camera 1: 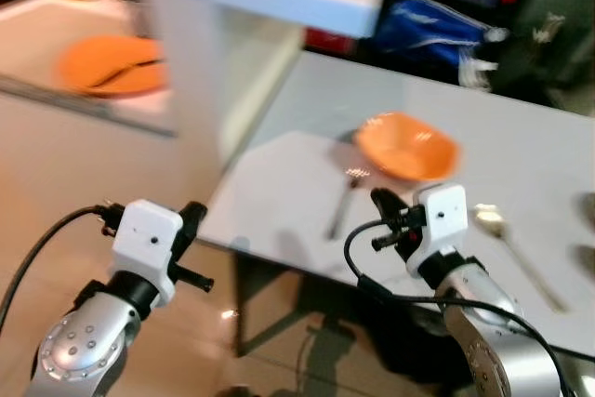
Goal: Setting the table
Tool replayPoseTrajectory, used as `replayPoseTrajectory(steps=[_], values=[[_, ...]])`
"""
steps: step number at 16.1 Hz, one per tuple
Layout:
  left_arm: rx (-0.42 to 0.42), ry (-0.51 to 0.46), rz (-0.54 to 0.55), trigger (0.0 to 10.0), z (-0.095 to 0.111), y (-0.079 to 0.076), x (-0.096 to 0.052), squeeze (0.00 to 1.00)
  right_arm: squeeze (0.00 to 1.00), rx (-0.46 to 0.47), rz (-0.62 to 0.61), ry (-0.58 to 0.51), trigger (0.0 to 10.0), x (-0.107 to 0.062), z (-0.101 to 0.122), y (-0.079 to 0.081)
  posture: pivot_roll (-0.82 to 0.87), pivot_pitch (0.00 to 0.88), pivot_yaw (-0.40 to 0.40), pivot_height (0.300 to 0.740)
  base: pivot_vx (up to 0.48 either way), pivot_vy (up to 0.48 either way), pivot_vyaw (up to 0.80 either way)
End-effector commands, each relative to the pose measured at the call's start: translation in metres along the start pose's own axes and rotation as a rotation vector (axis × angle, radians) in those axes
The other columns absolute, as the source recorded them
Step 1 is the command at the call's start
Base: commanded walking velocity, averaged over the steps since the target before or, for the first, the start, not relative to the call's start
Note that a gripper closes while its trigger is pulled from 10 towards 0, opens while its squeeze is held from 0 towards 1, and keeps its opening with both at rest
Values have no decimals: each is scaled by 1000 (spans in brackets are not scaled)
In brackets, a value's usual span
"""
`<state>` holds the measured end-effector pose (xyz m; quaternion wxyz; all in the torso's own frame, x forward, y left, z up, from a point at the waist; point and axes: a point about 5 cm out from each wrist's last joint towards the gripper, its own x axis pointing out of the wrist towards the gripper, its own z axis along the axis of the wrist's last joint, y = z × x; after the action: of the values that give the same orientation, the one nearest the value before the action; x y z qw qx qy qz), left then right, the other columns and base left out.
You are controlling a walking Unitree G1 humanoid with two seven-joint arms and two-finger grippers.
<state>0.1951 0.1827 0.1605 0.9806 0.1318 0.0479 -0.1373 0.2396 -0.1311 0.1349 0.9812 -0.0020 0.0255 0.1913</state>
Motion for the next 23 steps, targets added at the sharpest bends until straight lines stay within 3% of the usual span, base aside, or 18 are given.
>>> replayPoseTrajectory(steps=[1, 2, 3, 5, 6, 9, 13, 18, 20, 21, 23], values=[[15, -22, 30, 10000, 8, 6, 3, 0, 0, 19, -8, -17, 10000, 1, 2, -1, 89, 27, -60, 740, 0, 480, 800], [26, -27, 40, 10000, 10, 9, 6, 0, 0, 23, -11, -17, 10000, 2, 1, 1, 107, 17, -55, 740, 0, 480, 800], [36, -46, 49, 10000, 17, 14, 11, 0, 0, 102, -18, -15, 10000, 4, 0, 3, 126, 6, -45, 740, 0, 480, 0], [23, -63, 42, 10000, 22, 17, 24, 0, 0, 80, -16, 2, 10000, 12, -2, 5, 118, 9, -19, 740, 0, 480, 0], [0, -48, 22, 10000, 21, 15, 37, 0, 0, 79, -76, 40, 10000, 19, 0, 0, 94, 10, 4, 740, 0, 480, -800], [-12, -78, 7, 10000, 31, 15, 59, 0, 0, 68, -116, 3, 10000, 27, 14, -8, 76, 12, 23, 740, 0, 480, -800], [-7, -70, 33, 10000, 28, 17, 62, 0, 0, 44, -102, 8, 10000, 36, 16, -10, 85, 0, 1, 740, 0, 480, -800], [-8, -112, 57, 10000, 41, 17, 74, 0, 0, 23, -84, -21, 10000, 53, 29, -12, 105, 0, -29, 740, 0, 480, -800], [-80, -124, 32, 10000, 46, 17, 75, 0, 1000, 49, -95, -41, 10000, 58, 34, -15, 103, 0, -30, 740, 0, 480, -800], [-118, -136, 24, 10000, 49, 17, 79, 1000, 1000, 58, -91, -69, 10000, 64, 44, -16, 95, 0, -32, 740, 0, 480, -800], [-106, -142, 32, 10000, 51, 17, 81, 1000, 1000, 49, -86, -80, 10000, 66, 48, -17, 90, 0, -36, 740, 0, 480, -800]])
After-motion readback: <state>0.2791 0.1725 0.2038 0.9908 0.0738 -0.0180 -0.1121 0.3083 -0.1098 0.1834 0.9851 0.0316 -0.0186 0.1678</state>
